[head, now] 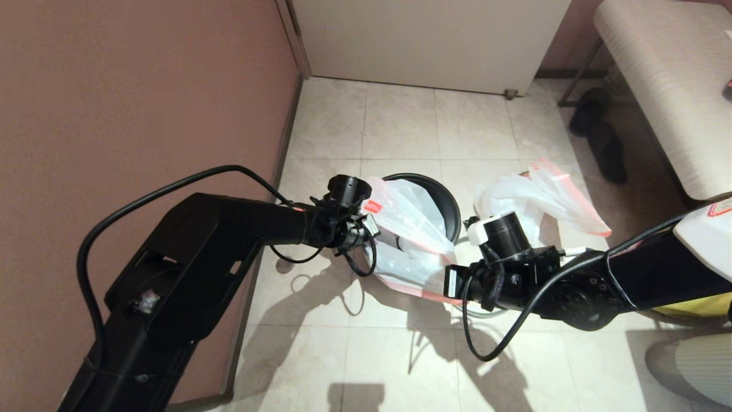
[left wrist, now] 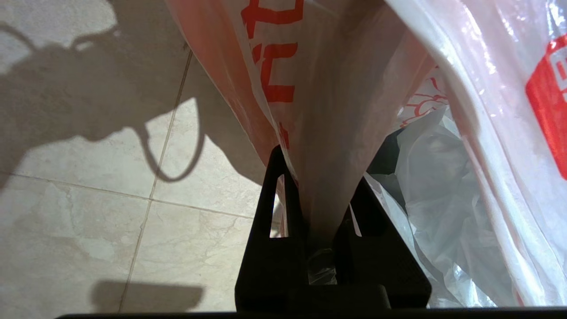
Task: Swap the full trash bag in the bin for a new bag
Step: Put the new garbage bag on the trash can
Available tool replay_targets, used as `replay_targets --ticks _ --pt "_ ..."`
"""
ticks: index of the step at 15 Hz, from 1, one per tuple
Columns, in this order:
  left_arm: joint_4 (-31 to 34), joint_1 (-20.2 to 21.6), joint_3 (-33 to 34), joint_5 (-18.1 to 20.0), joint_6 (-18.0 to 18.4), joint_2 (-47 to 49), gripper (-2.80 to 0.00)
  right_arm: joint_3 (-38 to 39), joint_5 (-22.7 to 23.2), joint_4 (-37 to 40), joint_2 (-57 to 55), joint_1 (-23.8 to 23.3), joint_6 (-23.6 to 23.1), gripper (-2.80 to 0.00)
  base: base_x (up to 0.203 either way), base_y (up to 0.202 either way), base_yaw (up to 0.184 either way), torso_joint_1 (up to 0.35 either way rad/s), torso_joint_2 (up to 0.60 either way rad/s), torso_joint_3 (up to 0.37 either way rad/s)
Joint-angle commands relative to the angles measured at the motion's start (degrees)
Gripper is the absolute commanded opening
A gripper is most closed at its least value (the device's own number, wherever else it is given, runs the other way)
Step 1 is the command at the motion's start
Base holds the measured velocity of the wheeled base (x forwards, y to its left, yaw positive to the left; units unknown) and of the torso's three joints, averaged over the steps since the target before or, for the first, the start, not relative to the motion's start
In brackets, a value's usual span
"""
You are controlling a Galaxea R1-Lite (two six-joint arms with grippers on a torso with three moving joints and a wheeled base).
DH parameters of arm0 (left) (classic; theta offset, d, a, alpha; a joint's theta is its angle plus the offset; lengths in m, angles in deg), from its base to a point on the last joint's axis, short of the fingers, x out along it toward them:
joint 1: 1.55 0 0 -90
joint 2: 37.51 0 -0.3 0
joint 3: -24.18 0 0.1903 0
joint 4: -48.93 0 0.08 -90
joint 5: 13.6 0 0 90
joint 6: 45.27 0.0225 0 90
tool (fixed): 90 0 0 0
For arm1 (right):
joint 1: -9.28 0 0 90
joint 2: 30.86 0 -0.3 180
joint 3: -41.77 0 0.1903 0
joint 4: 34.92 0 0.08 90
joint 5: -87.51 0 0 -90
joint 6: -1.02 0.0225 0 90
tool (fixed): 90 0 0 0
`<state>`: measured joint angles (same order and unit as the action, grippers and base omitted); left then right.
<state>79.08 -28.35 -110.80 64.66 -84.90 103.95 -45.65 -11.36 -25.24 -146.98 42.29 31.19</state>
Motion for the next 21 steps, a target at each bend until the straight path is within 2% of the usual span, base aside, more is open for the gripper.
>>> replay_targets --ticks 1,6,7,12,15,17,21 --pt "0.08 -0.35 0.07 -0.13 -0.27 0.13 -2.8 0.25 -0.01 -0.63 -2.09 1.22 0.15 -2.8 0.0 0.0 0.0 0.0 0.0 0.0" --pt "0.34 -0.71 0.1 -0.13 -0.52 -0.3 -2.8 -0.2 -0.72 -9.36 -10.51 2.29 -2.12 -2.8 0.0 0.0 0.0 0.0 0.0 0.0" --pt "0.48 -0.9 0.44 -0.08 -0.53 -0.45 -2.8 -0.2 -2.01 -11.22 -12.03 2.21 -3.5 -2.8 0.0 0.0 0.0 0.0 0.0 0.0" --pt "0.43 -2.63 2.48 -0.04 -0.54 -1.8 -2.8 0.32 -15.97 -28.28 -18.96 1.3 -20.81 -2.8 0.0 0.0 0.0 0.0 0.0 0.0" --pt "0.43 -3.26 2.71 -0.09 -0.31 -0.99 -2.8 0.33 -19.5 -40.43 -20.47 -0.42 -29.02 -2.8 0.0 0.0 0.0 0.0 0.0 0.0" --pt "0.57 -3.4 2.83 -0.13 -0.14 -0.66 -2.8 0.37 -20.83 -42.85 -20.34 -1.85 -31.21 -2.8 0.0 0.0 0.0 0.0 0.0 0.0" --pt "0.4 -4.28 3.94 -0.11 0.14 -0.32 -2.8 -0.28 -20.67 -44.29 -20.19 -4.91 -31.32 -2.8 0.0 0.0 0.0 0.0 0.0 0.0"
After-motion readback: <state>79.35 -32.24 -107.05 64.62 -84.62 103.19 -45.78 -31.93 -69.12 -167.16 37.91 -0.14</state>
